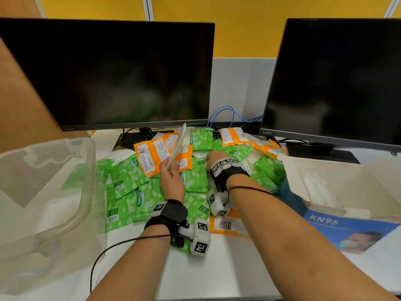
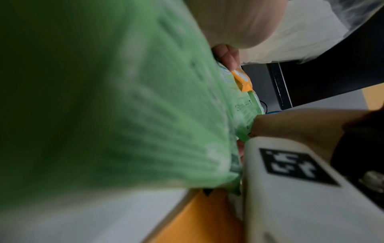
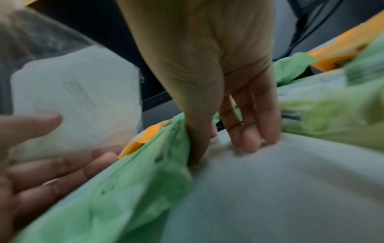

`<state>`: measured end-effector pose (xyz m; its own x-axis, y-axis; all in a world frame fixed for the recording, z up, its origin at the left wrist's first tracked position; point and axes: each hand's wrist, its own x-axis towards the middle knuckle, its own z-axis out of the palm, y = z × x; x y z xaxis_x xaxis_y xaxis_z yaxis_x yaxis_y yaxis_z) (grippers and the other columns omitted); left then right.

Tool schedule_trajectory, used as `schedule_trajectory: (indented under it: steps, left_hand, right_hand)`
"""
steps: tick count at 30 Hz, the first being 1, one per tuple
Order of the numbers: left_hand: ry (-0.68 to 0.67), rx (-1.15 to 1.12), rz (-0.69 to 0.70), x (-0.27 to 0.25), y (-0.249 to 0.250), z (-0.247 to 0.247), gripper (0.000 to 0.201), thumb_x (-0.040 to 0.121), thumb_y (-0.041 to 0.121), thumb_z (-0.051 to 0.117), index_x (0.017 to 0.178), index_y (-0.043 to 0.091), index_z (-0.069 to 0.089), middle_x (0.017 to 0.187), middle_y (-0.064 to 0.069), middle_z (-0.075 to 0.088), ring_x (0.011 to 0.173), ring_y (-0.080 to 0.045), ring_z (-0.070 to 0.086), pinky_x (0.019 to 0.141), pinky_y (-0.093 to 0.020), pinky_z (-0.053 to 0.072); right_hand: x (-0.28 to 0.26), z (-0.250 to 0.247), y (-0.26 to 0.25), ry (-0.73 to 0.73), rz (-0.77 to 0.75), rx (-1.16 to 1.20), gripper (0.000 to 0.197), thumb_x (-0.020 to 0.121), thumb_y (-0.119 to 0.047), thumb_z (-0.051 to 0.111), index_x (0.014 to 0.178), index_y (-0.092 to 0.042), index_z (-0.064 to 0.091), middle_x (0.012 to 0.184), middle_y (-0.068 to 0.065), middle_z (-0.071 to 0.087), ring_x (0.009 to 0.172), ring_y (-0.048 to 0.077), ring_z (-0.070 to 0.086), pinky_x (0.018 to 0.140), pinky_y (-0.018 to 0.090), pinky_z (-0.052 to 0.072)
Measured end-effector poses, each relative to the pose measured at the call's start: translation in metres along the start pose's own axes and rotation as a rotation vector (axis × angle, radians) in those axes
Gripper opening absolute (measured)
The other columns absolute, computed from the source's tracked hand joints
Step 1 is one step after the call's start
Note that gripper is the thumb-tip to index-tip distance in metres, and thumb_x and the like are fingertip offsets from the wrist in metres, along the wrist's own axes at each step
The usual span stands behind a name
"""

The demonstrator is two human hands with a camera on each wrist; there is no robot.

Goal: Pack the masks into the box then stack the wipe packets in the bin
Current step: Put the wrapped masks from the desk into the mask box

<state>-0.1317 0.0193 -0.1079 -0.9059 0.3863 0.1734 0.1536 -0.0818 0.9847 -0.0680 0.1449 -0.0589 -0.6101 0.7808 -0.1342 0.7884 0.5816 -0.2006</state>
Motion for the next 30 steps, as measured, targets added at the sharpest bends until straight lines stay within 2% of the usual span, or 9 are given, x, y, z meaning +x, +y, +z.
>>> schedule_trajectory:
  steps: [4, 9, 12, 16, 18, 20, 24, 26, 30]
  left_hand:
    - [0.017, -0.005, -0.004, 0.0, 0.0, -0.001, 0.035, 0.102, 0.028, 0.038, 0.132, 0.011, 0.046, 0.117, -0.01, 0.065, 0.102, -0.022, 0.064, 0.081, -0.025, 0.044]
    - [0.022, -0.026, -0.014, 0.003, -0.004, 0.0, 0.035, 0.102, 0.026, 0.038, 0.134, 0.012, 0.044, 0.12, -0.011, 0.063, 0.106, -0.024, 0.063, 0.082, -0.026, 0.044]
    - [0.011, -0.031, -0.026, 0.004, -0.007, 0.0, 0.035, 0.102, 0.025, 0.039, 0.134, 0.013, 0.043, 0.122, -0.012, 0.063, 0.106, -0.024, 0.062, 0.083, -0.027, 0.043]
    - [0.009, -0.01, -0.012, 0.005, -0.008, 0.001, 0.034, 0.102, 0.024, 0.039, 0.133, 0.013, 0.043, 0.12, -0.012, 0.063, 0.104, -0.024, 0.062, 0.082, -0.027, 0.043]
    - [0.016, 0.009, -0.002, 0.005, -0.008, 0.001, 0.034, 0.102, 0.024, 0.039, 0.133, 0.013, 0.043, 0.119, -0.012, 0.064, 0.098, -0.021, 0.061, 0.08, -0.027, 0.042]
    - [0.023, 0.035, 0.003, 0.005, -0.008, 0.001, 0.033, 0.102, 0.024, 0.039, 0.133, 0.014, 0.043, 0.118, -0.012, 0.064, 0.097, -0.02, 0.06, 0.079, -0.026, 0.041]
    - [0.034, 0.045, 0.003, 0.005, -0.007, 0.0, 0.033, 0.102, 0.023, 0.039, 0.133, 0.012, 0.043, 0.121, -0.012, 0.062, 0.103, -0.023, 0.061, 0.079, -0.026, 0.041]
    - [0.058, 0.052, -0.003, 0.005, -0.006, -0.001, 0.033, 0.102, 0.023, 0.038, 0.133, 0.012, 0.044, 0.121, -0.012, 0.062, 0.104, -0.025, 0.061, 0.078, -0.026, 0.04]
    - [0.077, 0.064, -0.004, 0.007, -0.004, -0.002, 0.034, 0.103, 0.025, 0.036, 0.133, 0.011, 0.044, 0.116, -0.015, 0.064, 0.101, -0.031, 0.062, 0.079, -0.033, 0.045]
  right_hand:
    - [-0.002, -0.007, -0.011, 0.048, -0.05, -0.106, 0.017, 0.091, -0.008, 0.05, 0.101, -0.006, 0.064, 0.102, 0.009, 0.067, 0.095, 0.029, 0.065, 0.072, 0.033, 0.047]
    - [0.006, -0.007, -0.016, 0.035, -0.073, -0.09, 0.022, 0.093, -0.001, 0.046, 0.109, 0.0, 0.062, 0.11, 0.015, 0.066, 0.102, 0.032, 0.064, 0.08, 0.036, 0.051]
    - [0.011, -0.002, -0.012, 0.01, -0.078, -0.053, 0.018, 0.09, -0.002, 0.053, 0.104, 0.0, 0.064, 0.106, 0.016, 0.066, 0.1, 0.033, 0.064, 0.079, 0.035, 0.051]
    - [0.028, 0.01, -0.001, -0.045, -0.026, -0.016, 0.004, 0.083, -0.014, 0.062, 0.081, -0.011, 0.063, 0.077, 0.007, 0.059, 0.086, 0.031, 0.067, 0.077, 0.034, 0.056]
    - [0.028, 0.013, 0.003, -0.084, -0.021, 0.003, 0.008, 0.084, -0.019, 0.061, 0.082, -0.012, 0.064, 0.078, 0.005, 0.058, 0.078, 0.026, 0.062, 0.077, 0.033, 0.055]
    - [0.009, 0.002, 0.002, -0.059, -0.031, 0.042, 0.013, 0.088, -0.018, 0.057, 0.089, -0.009, 0.067, 0.084, 0.007, 0.059, 0.077, 0.024, 0.058, 0.078, 0.031, 0.054]
    - [-0.004, -0.021, 0.005, 0.134, -0.009, 0.3, 0.023, 0.091, -0.009, 0.05, 0.098, 0.001, 0.07, 0.1, 0.014, 0.068, 0.092, 0.027, 0.062, 0.086, 0.035, 0.053]
    - [-0.013, -0.034, 0.003, 0.3, 0.034, 0.45, 0.023, 0.09, -0.008, 0.05, 0.095, 0.0, 0.071, 0.1, 0.016, 0.069, 0.095, 0.031, 0.064, 0.08, 0.034, 0.053]
    - [-0.041, -0.076, -0.003, 0.601, 0.063, 0.691, 0.025, 0.093, -0.017, 0.047, 0.088, -0.004, 0.068, 0.091, 0.015, 0.068, 0.088, 0.031, 0.062, 0.07, 0.032, 0.045]
